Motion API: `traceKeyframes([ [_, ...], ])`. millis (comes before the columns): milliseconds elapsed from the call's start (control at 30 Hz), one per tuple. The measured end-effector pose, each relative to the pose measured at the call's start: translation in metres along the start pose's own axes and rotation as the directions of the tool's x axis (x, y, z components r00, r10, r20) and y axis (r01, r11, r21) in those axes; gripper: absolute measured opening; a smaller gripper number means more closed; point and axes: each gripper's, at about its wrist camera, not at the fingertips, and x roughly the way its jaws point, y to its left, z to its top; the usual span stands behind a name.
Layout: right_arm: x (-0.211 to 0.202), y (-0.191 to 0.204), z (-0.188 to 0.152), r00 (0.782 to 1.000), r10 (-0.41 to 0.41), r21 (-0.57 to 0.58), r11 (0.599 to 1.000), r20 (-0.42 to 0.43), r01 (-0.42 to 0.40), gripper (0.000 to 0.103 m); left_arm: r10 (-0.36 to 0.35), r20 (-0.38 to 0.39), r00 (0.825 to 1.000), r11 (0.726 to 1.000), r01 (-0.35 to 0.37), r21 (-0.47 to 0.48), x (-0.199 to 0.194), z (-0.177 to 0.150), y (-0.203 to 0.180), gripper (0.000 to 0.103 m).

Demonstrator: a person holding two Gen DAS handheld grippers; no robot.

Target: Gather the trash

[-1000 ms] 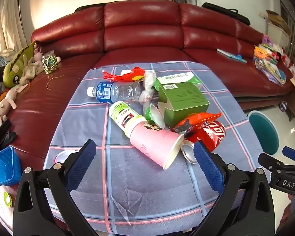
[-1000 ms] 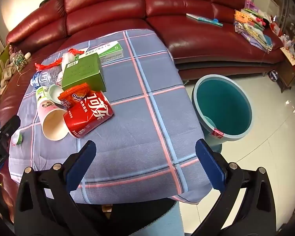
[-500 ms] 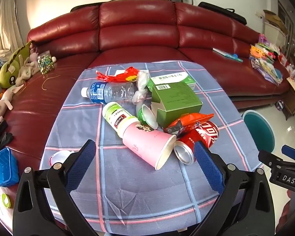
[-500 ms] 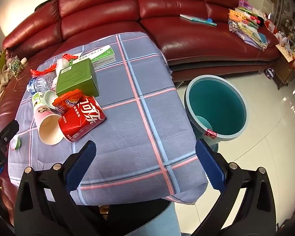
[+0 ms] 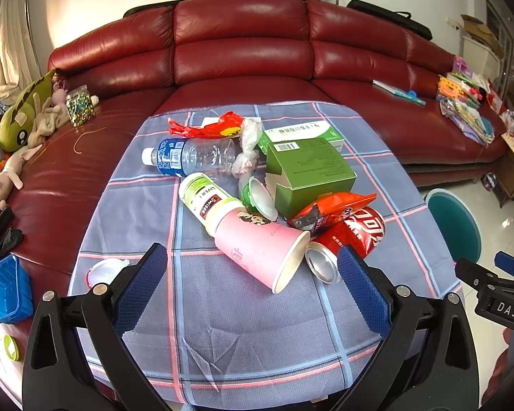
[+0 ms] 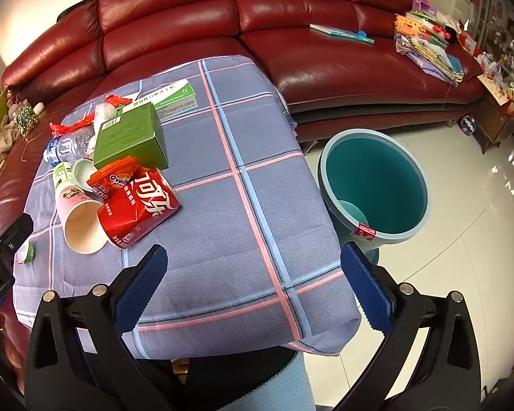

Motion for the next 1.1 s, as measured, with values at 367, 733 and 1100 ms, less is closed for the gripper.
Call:
traceKeyframes([
  [367,0.0039,-0.0021,-0.0026,1.0,-0.004,0.012,1.0,-0.011,0.004,0.097,0.007,-0.006,1.0,1.0,-0.007,0.001,0.0016,-0.0026,0.0009,0.099],
  [733,0.0057,-0.0038,-0.0042,1.0,-0.003,0.017,1.0,-0.015,0.003,0.097,0.006,-0.009,1.0,1.0,-0.006,0.002,0.0028,-0.0037,0.0013,0.099],
  [1100,0.0079,-0.0053,-0.0047,1.0,-0.004,0.021,1.0,-0.022,0.004,0.097,0.01,-0.015,1.0,1.0,-0.01,0.014,0.0053,-0.0064,-0.0012,0.099],
])
